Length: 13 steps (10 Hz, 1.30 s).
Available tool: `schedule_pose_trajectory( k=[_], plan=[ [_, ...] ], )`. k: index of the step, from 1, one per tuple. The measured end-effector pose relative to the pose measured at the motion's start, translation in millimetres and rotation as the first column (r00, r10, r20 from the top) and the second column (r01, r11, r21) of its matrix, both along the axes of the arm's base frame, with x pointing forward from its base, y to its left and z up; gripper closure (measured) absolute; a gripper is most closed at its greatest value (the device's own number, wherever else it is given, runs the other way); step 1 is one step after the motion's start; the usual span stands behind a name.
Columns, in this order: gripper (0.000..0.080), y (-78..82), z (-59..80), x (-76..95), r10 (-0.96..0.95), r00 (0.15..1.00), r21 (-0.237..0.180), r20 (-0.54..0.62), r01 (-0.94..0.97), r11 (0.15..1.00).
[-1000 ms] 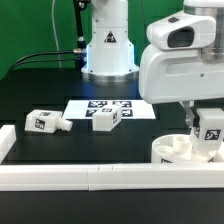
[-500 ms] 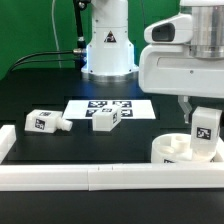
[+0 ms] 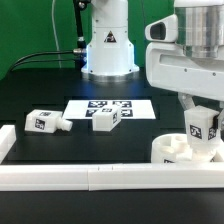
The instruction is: Assemble stool
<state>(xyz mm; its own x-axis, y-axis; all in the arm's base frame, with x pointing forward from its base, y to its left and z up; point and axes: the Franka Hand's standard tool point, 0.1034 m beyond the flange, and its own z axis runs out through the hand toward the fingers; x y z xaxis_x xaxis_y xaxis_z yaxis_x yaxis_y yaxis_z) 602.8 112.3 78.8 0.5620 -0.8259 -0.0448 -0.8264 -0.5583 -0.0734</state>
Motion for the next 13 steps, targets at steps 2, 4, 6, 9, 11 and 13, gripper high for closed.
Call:
schedule_pose_trajectory(
  k=[2, 4, 6, 9, 11, 13],
  plan=[
    [0.0463, -0.1, -1.3, -2.0, -0.325, 0.945, 0.051, -0.037, 0.326, 0.944],
    [0.0463, 5.4, -2.6, -3.6, -0.584, 0.810, 0.102, -0.062, 0.587, 0.803],
    [0.0463, 9.4, -2.7, -3.9, -0.642, 0.763, 0.108, -0.078, 0.647, 0.755],
    [0.0274, 8.5, -3.2, -5.3, -0.501, 0.864, 0.106, -0.056, 0.504, 0.857],
    [0.0157, 9.1, 3.7, -7.0, -0.201, 0.979, 0.101, -0.026, 0.202, 0.974],
    [0.0157, 14.2, 17.2, -12.9, 0.061, 0.998, 0.070, -0.015, -0.060, 0.996]
  ],
)
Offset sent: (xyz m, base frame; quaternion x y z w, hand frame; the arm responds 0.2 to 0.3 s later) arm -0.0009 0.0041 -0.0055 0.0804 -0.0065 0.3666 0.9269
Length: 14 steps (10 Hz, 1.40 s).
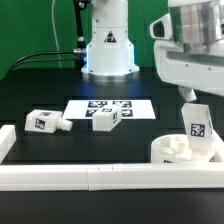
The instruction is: Assemble stool
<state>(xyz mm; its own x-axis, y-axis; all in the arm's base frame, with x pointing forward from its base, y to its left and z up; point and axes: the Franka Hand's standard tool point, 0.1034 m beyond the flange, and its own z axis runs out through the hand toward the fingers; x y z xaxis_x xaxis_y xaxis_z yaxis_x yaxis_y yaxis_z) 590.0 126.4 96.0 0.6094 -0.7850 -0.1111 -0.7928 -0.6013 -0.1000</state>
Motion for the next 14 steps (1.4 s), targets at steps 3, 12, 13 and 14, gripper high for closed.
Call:
schedule_pose_trajectory(
  k=[3, 12, 13, 14],
  plan=[
    [0.0150, -1.4, -1.1, 0.4, 0.207, 0.978, -0.008, 0.032, -0.207, 0.978],
    [0.0150, -14.5, 18.5, 5.3, 0.924, 0.370, -0.134, 0.097, -0.915, 0.380],
    [0.0150, -15.5, 17.8, 5.3, 0.939, 0.330, -0.140, 0.096, -0.930, 0.341],
    [0.0150, -16.7, 17.2, 5.3, 0.962, 0.255, -0.148, 0.094, -0.952, 0.267]
  ],
)
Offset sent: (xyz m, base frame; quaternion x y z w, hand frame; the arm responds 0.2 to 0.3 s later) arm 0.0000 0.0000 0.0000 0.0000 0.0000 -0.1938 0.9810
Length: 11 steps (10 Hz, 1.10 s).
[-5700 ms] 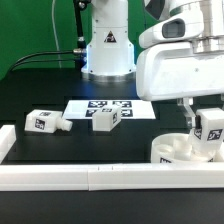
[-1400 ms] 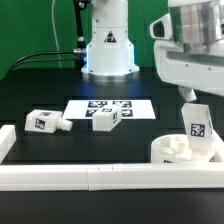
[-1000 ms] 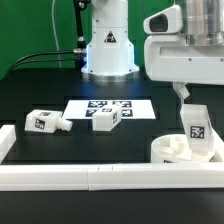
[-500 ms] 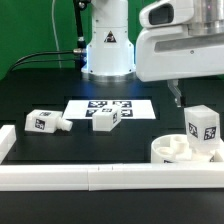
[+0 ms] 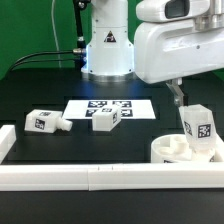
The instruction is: Assemble stool
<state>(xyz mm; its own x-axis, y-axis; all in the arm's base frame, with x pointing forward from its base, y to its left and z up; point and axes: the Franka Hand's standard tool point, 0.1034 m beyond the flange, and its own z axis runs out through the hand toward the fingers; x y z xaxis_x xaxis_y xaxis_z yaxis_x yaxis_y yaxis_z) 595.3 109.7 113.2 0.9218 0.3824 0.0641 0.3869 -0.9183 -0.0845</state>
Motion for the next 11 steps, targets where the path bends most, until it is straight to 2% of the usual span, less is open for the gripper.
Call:
schedule_pose_trajectory(
  k=[1, 2, 4, 5, 6, 8, 10, 11],
  plan=[
    [0.0150, -0.9, -0.2, 0.1, 0.051, 0.999, -0.003, 0.005, -0.051, 0.999],
    [0.0150, -3.2, -0.8, 1.6, 0.196, 0.980, -0.026, 0.017, -0.196, 0.980],
    [0.0150, 0.2, -5.0, 3.2, 0.520, 0.854, -0.083, 0.018, -0.517, 0.852],
    [0.0150, 1.6, -6.0, 2.7, 0.564, 0.825, -0.095, 0.031, -0.560, 0.823],
    [0.0150, -6.0, -4.3, 2.5, 0.592, 0.804, -0.115, 0.056, -0.584, 0.803],
    [0.0150, -9.8, -6.2, 1.9, 0.664, 0.747, -0.128, 0.042, -0.655, 0.745],
    [0.0150, -11.4, -11.2, 5.2, 0.848, 0.530, -0.186, 0.010, -0.832, 0.522],
    [0.0150, -8.3, -16.9, 5.2, 0.902, 0.432, -0.200, -0.017, -0.885, 0.420]
  ],
)
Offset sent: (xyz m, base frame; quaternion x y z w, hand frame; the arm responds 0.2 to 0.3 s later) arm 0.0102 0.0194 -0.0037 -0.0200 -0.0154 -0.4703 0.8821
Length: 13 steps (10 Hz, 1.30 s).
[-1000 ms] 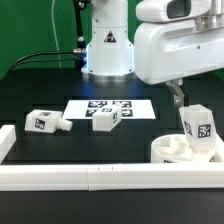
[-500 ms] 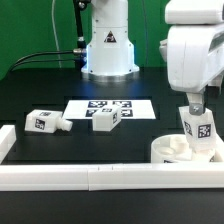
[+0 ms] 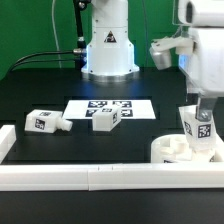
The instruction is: Assemble stool
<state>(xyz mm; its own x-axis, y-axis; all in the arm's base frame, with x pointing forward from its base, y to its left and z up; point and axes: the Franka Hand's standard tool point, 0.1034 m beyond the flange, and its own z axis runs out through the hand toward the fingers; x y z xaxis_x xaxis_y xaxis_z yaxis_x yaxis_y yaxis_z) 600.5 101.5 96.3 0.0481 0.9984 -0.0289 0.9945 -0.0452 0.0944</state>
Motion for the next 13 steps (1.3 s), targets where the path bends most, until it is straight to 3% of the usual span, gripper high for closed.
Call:
schedule_pose_trajectory(
  k=[2, 5, 7, 9, 11, 13],
  plan=[
    [0.0150, 3.2, -11.7, -1.7, 0.214, 0.977, -0.052, -0.015, -0.215, 0.975],
    [0.0162, 1.4, -12.2, -0.6, 0.176, 0.984, -0.055, -0.013, -0.176, 0.983],
    [0.0466, 0.9, -12.8, -1.0, 0.013, 1.000, -0.040, -0.002, -0.013, 0.999],
    [0.0466, 0.7, -13.8, -2.1, -0.239, 0.971, -0.009, 0.005, 0.239, 0.971],
    [0.0465, 4.2, -14.1, -4.1, -0.531, 0.848, 0.020, 0.001, 0.530, 0.848],
    [0.0465, 5.4, -15.1, -1.8, -0.783, 0.621, 0.034, -0.044, 0.784, 0.620]
  ],
)
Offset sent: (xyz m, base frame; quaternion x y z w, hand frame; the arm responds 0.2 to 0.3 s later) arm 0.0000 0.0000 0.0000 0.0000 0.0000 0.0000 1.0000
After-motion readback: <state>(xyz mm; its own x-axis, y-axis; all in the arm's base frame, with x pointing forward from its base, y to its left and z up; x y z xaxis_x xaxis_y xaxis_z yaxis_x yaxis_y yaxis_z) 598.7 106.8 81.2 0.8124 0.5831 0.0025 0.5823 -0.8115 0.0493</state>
